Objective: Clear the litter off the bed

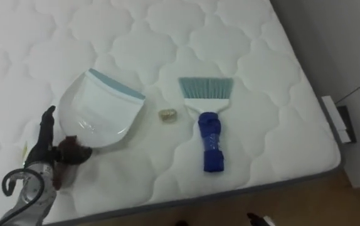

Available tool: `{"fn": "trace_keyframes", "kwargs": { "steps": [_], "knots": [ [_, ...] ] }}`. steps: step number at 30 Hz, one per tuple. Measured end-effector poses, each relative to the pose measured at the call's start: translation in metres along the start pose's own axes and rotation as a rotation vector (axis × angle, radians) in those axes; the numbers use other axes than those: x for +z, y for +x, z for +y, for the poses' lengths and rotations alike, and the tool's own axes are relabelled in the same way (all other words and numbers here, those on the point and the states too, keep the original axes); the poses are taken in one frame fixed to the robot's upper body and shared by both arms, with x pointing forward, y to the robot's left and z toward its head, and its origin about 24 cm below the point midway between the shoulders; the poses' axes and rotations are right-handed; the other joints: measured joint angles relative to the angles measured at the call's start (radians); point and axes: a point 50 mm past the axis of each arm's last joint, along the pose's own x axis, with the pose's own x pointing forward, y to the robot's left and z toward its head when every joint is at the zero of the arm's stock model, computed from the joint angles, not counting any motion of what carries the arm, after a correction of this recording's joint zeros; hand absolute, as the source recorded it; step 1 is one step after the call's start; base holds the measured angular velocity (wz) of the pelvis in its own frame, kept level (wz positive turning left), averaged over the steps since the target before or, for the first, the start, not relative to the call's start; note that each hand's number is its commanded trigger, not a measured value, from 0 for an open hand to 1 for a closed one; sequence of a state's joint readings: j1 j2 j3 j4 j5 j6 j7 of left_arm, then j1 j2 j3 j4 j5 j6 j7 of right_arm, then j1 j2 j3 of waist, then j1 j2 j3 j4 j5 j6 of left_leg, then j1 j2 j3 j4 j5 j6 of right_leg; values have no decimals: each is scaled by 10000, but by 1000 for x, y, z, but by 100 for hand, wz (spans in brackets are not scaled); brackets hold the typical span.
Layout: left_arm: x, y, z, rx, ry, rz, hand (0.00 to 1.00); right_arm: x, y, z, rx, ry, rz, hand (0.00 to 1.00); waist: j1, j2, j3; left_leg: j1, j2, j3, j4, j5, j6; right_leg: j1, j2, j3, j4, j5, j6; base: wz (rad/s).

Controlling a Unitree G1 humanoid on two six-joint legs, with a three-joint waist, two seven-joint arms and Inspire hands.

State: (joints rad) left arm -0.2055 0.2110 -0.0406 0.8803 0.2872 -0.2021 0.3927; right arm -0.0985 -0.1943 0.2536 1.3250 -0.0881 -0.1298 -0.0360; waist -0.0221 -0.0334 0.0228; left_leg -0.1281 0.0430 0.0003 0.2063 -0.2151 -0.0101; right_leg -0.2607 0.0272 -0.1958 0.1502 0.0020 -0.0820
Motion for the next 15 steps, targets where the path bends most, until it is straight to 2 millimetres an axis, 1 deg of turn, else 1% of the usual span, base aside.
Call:
{"fn": "trace_keyframes", "kwargs": {
  "steps": [1,2,4,9,13,15],
  "knots": [
    [-2,-1,-1,-21,64,62,0,3,1,-1,14,-19,-63,0,0,18,11,-25,-43,-3,6,17,25,-4,-86,1,6,-12,26,5],
    [-3,-1,-2,-46,114,93,0,3,1,-1,15,-52,-62,0,-1,26,12,-50,-62,-16,36,22,29,9,-103,1,28,-20,41,7],
    [-3,-2,-3,-77,103,116,0,5,1,-3,-9,-74,-107,0,-10,41,18,-146,-81,-45,175,23,23,12,-118,16,35,-42,60,11],
    [-6,-4,-7,-244,28,259,0,3,1,-3,-45,111,-69,0,-47,107,53,-208,-96,-48,164,26,5,-59,-108,35,123,-57,77,4],
    [-13,-6,-9,-378,169,548,0,3,1,-4,-56,165,-54,0,-52,133,48,-226,-121,-46,170,56,-36,-226,-123,79,398,-89,-22,-1],
    [-14,-7,-10,-428,214,610,0,2,1,-4,-43,101,-48,0,-58,134,47,-248,-115,-46,170,66,-49,-252,-153,80,403,-89,-28,0]
  ]
}}
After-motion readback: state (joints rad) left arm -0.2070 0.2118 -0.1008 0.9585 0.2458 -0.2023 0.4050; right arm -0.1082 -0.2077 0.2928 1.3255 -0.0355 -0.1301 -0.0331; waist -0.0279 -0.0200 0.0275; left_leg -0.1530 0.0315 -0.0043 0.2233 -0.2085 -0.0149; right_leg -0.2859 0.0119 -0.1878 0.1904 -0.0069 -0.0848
